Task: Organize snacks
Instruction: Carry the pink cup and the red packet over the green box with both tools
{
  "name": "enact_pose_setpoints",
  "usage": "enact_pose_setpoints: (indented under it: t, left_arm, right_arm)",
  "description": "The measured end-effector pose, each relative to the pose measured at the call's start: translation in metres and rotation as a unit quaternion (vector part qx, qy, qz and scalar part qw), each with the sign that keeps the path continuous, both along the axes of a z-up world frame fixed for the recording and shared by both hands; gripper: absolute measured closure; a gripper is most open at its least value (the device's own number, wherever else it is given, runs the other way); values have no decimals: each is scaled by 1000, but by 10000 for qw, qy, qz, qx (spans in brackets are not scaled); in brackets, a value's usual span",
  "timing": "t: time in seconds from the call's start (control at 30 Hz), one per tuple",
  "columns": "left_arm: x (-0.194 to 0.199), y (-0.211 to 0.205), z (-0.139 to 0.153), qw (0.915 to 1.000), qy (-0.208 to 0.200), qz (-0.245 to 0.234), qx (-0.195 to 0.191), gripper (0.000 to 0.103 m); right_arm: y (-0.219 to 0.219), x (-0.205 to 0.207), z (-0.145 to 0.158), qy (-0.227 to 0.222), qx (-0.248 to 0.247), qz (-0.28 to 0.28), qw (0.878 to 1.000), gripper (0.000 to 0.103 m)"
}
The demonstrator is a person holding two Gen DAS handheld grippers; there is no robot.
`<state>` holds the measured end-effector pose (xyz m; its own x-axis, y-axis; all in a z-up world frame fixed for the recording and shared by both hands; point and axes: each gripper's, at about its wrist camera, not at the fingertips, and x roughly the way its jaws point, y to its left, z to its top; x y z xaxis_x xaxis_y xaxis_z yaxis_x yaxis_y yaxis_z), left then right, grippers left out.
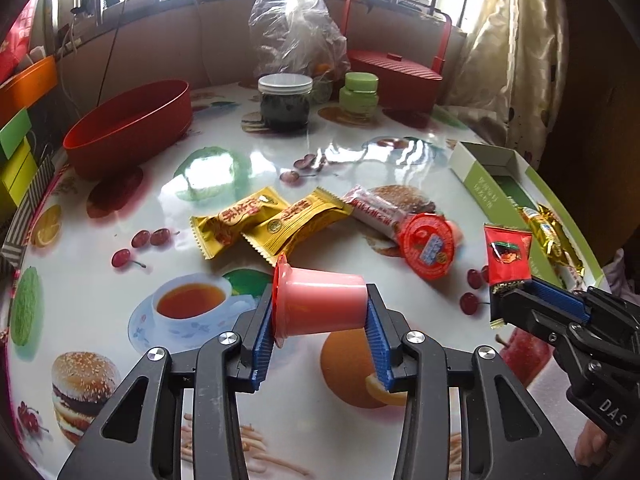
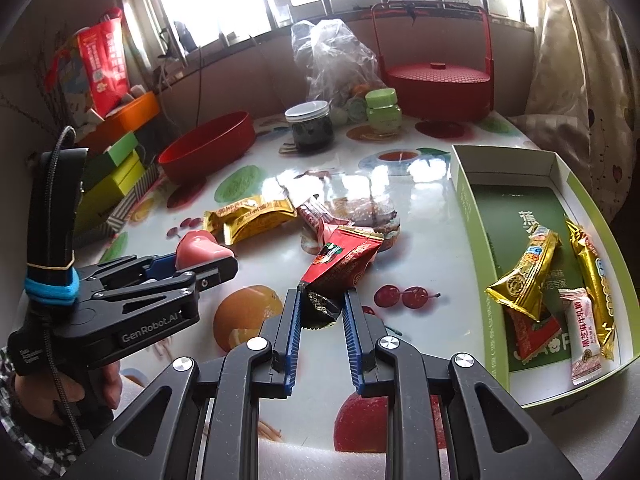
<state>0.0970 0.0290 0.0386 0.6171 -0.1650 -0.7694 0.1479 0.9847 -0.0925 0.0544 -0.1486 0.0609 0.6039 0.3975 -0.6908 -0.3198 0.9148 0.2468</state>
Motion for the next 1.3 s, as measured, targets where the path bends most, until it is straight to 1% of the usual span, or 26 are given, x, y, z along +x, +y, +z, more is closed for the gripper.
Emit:
enact_pose_setpoints:
  t: [0.23, 0.6, 1.03, 1.3]
  left_arm:
    - [-5, -12, 13, 9997, -161, -161, 6, 61]
    - [-5, -43, 26, 9982, -276, -532, -28, 61]
    - [5, -96, 38, 9929, -344, -1129, -167, 61]
    - [10, -120, 40, 9898, -335, -1364, -219, 61]
  right_arm:
    - [-10, -4, 8, -98, 27, -127, 9999, 83]
    - [-37, -6, 17, -207, 40, -408, 9989, 83]
    - [-86, -7, 25, -291, 9, -967, 9949, 83]
    - [-109, -9, 24, -296, -22, -1215, 9922, 83]
